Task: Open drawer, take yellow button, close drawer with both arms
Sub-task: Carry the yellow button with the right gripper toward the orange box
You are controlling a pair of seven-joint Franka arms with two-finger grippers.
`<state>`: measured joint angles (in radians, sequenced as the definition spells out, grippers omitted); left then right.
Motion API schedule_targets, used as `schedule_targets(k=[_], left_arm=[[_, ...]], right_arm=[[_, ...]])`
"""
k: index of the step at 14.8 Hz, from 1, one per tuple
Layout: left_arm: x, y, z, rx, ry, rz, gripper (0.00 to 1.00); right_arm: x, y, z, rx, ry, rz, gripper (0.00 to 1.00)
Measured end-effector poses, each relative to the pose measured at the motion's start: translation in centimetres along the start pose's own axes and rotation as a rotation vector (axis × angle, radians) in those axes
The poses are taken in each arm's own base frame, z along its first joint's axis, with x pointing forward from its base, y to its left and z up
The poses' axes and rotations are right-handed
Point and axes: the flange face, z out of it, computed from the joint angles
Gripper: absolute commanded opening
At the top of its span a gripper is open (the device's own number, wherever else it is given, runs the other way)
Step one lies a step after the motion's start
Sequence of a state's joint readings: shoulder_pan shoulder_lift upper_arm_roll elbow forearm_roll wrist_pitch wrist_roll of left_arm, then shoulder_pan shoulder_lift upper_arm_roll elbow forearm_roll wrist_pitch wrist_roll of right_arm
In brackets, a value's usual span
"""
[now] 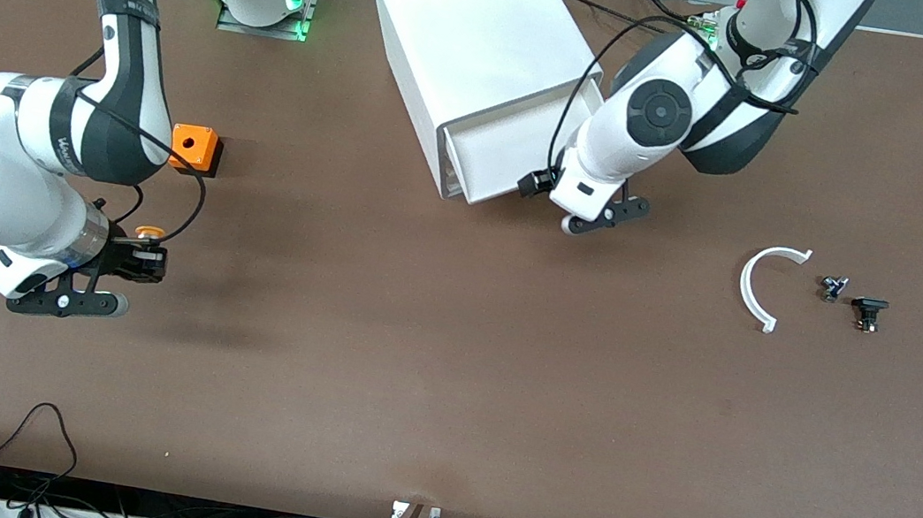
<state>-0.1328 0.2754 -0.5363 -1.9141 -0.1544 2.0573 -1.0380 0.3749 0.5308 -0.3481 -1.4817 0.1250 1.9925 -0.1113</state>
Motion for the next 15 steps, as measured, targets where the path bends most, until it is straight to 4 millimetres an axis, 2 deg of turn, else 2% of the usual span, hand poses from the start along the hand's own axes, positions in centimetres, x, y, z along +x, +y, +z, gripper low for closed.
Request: schedule_targets(k=[4,9,15], left_arm=[[-2.6,0.5,0.8,0.054,-0.034,0.032,1.0],[-4.7,1.1,1.3,0.073,-0.049,0.065,1.0],[-8.4,2.2,2.0,0.092,-0.061,0.05,1.0]], right_arm=[[-1.5,1.3,5.0,-0.014,0.055,-0.001,0.0],[-4.1,2.3,10.9,-0.028,0.107,0.006,0.0],[-5.2,2.5,15.4,0.086,0.08,0.033,0.0]])
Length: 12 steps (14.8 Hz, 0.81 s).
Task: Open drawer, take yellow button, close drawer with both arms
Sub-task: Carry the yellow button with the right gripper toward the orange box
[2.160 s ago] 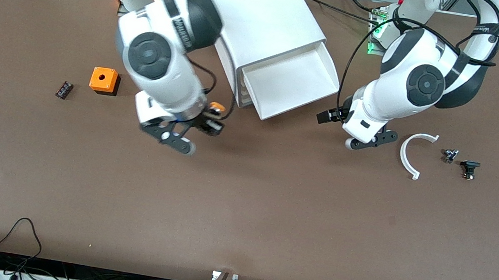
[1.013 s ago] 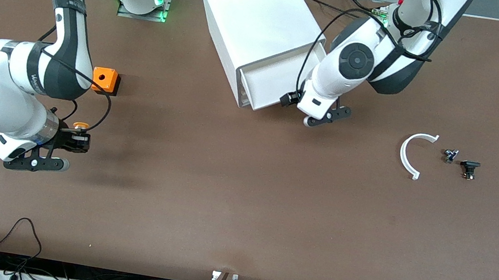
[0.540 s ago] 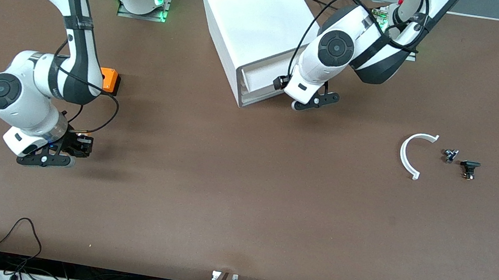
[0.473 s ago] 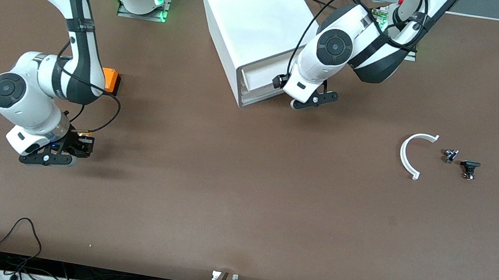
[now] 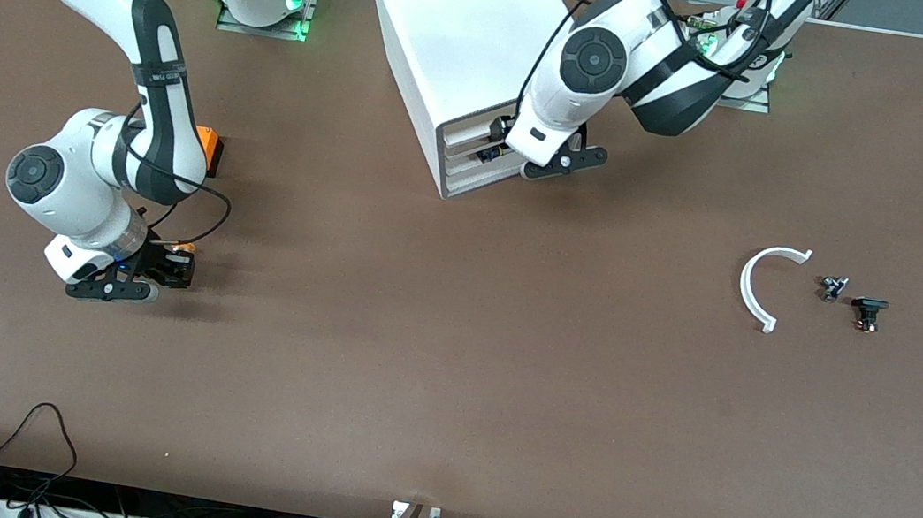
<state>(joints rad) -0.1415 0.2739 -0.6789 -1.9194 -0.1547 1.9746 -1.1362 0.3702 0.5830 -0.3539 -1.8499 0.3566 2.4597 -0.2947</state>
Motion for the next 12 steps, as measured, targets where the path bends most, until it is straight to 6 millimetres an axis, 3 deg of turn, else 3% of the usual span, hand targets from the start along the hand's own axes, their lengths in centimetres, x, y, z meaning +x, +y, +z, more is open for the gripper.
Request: schedule_targets(k=[5,7,8,9,12], left_arm=[[-0.6,0.1,0.1,0.008,-0.004,-0.024,1.0],[-0.6,0.1,0.1,0.008,-0.004,-0.025,1.0],[-0.6,0.1,0.1,0.008,-0.004,-0.026,1.0],[-0.5,0.0,0.1,0.008,-0.005,-0.028,1.0],[-0.1,-0.2,-0.3,0.015,-0.01,-0.035,1.0]], right_arm=[[-0.4,0.6,1.7,-0.002,-0.02,0.005,0.04],[-0.5,0.7,2.2,-0.006,-0.023,0.006,0.2],[-0.5,0.7,2.3,-0.006,-0.023,0.006,0.36],[-0.5,0.7,2.3,-0.007,-0.023,0.006,0.4],[-0.5,0.7,2.2,-0.007,-0.021,0.006,0.69]])
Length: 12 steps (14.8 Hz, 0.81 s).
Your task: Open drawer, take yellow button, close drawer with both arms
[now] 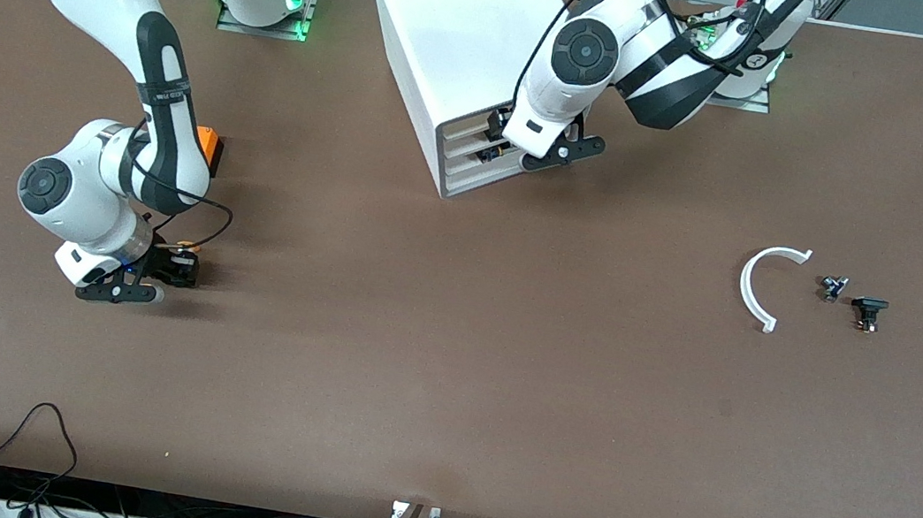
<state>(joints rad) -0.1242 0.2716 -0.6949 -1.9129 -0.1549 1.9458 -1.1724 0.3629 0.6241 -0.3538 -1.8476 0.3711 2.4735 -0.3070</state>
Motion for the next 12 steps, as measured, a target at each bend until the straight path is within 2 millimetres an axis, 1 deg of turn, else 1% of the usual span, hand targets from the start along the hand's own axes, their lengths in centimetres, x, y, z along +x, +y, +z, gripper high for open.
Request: schedule_targets(k=[1,2,4,5,7,9,10,11,12], left_arm=[[0.5,-0.2,-0.6,0.0,-0.002,-0.008,1.0],[1.1,-0.4,-1.6,-0.001,-0.005,-0.016,1.0],[2.6,-1.1,-4.3,-0.006,-0.01,-0.017,1.0],[3.6,-1.7,-6.0,-0.011,-0.013,-0.005,1.0],[5.9,-3.4,-9.7,-0.019,-0.021,0.047,1.0],[8.6,-5.9,-13.3,-0.028,-0.031,0.122,1.0],[10.2,-7.4,-14.9,-0.026,-0.029,0.174,1.0],[11.8,-9.0,-16.0,-0.005,-0.008,0.232,1.0],[13.3,-10.5,-16.7,0.025,0.017,0.287,1.0]], right_arm=[[0.1,0.0,-0.1,0.0,0.003,-0.001,0.86],[0.3,-0.2,-0.3,0.0,0.009,-0.003,1.0],[1.0,-0.7,-1.3,0.005,0.026,-0.012,1.0],[1.3,-1.1,-2.2,0.013,0.029,-0.017,1.0],[1.7,-1.6,-4.9,0.04,0.033,-0.023,1.0],[1.9,-1.9,-8.3,0.068,0.041,-0.027,1.0],[1.8,-2.0,-9.8,0.078,0.043,-0.034,1.0],[1.7,-2.0,-11.2,0.08,0.042,-0.044,1.0],[1.6,-1.9,-12.3,0.076,0.038,-0.056,1.0]])
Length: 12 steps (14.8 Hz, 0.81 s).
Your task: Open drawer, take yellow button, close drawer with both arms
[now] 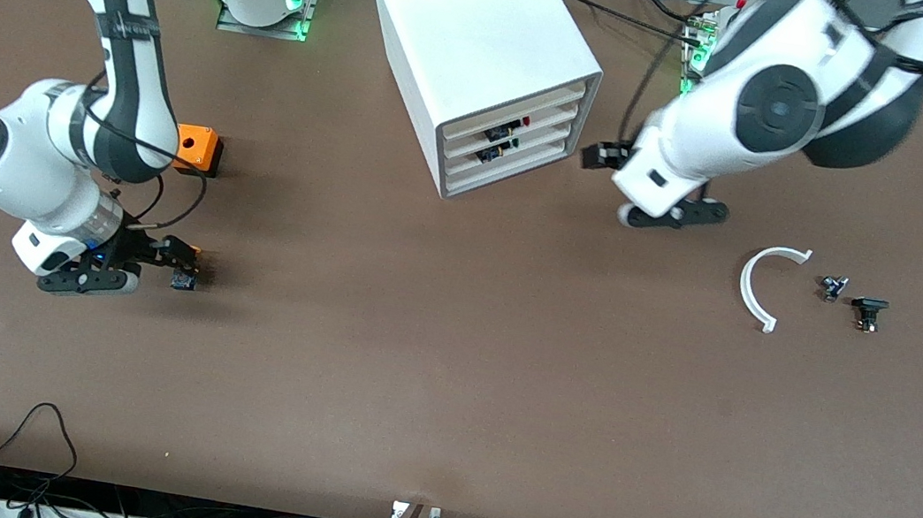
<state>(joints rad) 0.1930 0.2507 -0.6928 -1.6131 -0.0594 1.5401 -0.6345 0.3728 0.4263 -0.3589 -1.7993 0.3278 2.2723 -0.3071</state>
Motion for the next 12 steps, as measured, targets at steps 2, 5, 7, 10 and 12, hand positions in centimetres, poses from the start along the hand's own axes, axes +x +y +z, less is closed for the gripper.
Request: schedule_targets(k=[2,5,7,10,12], left_arm=[[1.5,-2.9,-1.3,0.034,0.033,0.095,1.0],[3.6,-8.2,-4.3,0.014,0.059,0.251,1.0],[5.0,-12.6,-5.7,0.011,0.079,0.307,1.0],[6.5,-18.3,-7.4,0.034,0.143,0.344,1.0],[6.3,-20.5,-9.5,0.027,0.238,0.326,1.0]], right_arm=[[-0.2,0.1,-1.8,-0.018,-0.009,-0.015,1.0],[-0.6,-0.5,-4.6,-0.052,-0.029,-0.03,1.0],[-1.2,-1.3,-7.0,-0.077,-0.051,-0.023,1.0],[-2.4,-3.5,-11.6,-0.077,-0.066,-0.007,1.0],[-3.6,-3.9,-14.8,-0.056,-0.074,0.016,1.0]])
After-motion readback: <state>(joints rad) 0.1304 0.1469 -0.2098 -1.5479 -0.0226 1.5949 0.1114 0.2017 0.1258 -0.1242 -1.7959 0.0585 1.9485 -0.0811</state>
